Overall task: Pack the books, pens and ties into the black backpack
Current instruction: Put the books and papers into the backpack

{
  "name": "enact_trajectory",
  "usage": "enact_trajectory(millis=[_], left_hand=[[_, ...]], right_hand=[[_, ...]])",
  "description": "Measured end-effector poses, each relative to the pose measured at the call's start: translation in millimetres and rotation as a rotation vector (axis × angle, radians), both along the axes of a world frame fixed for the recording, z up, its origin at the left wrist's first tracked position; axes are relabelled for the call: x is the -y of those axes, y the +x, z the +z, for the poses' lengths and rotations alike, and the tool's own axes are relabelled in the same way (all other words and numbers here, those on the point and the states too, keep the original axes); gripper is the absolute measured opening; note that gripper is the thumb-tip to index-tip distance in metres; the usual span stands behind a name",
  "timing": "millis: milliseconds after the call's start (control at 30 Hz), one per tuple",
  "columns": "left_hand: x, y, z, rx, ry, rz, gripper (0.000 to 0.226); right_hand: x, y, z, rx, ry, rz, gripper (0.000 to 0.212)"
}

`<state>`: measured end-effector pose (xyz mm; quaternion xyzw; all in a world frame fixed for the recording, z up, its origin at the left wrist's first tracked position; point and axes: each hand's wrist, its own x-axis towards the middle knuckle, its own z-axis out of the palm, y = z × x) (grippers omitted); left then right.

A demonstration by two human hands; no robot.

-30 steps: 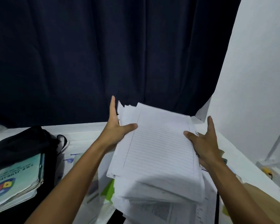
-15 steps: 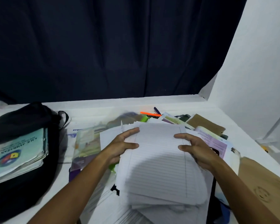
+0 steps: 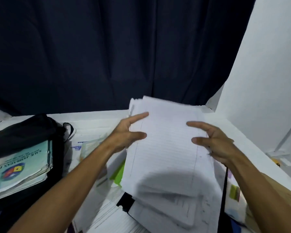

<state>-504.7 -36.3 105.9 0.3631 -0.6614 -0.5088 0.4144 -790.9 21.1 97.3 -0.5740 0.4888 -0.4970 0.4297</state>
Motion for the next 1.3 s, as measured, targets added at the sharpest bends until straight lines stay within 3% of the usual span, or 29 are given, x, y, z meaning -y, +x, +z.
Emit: enact_trajectory(millis=[67,133,233,367,567,800,1033,1167,1300], left_hand=[[-2.0,-3.7,32.1,0.047,-0.29,0.027,0.065],[-3.0,-9.5,50.3,0.008,-0.456,0.049,0.063],[0.3,-19.9,51.1,-0.044,-0.564,0.131,0.051],[9.5,-29.3,35.8,-0.012,-0.584,0.194,0.039],[15.8,-44.3,-2.8,0.0,-0.57,0.259,0.032],[19.8,-36.5,-42.6,0.044,-0.486,0.197,0.034],[15.7,-39.1,-54.0,0.039,-0.415,0.233,0.029],[18.6,-41.6,-35.5,-0.031,-0.453,0.242,0.026],[19.3,-43.8,-14.4,-0.104,-0.51,0.299,0.019]], right_hand=[[-0.8,-2.0,28.2,-0.103,-0.212,-0.061,0.046],[-0.7,0.6,45.6,-0.185,-0.432,-0.138,0.047],[0.4,14.2,47.3,-0.27,-0.625,-0.276,0.048],[9.2,23.2,26.9,-0.356,-0.757,-0.491,0.032],[16.5,27.1,-25.4,-0.401,-0.741,-0.569,0.027],[17.6,6.4,-40.2,-0.283,-0.633,-0.332,0.025],[19.3,-8.6,-39.2,-0.399,-0.524,-0.122,0.041],[13.4,-1.6,-36.3,-0.302,-0.571,-0.183,0.054],[10.5,-2.6,-36.5,-0.192,-0.657,-0.295,0.031]])
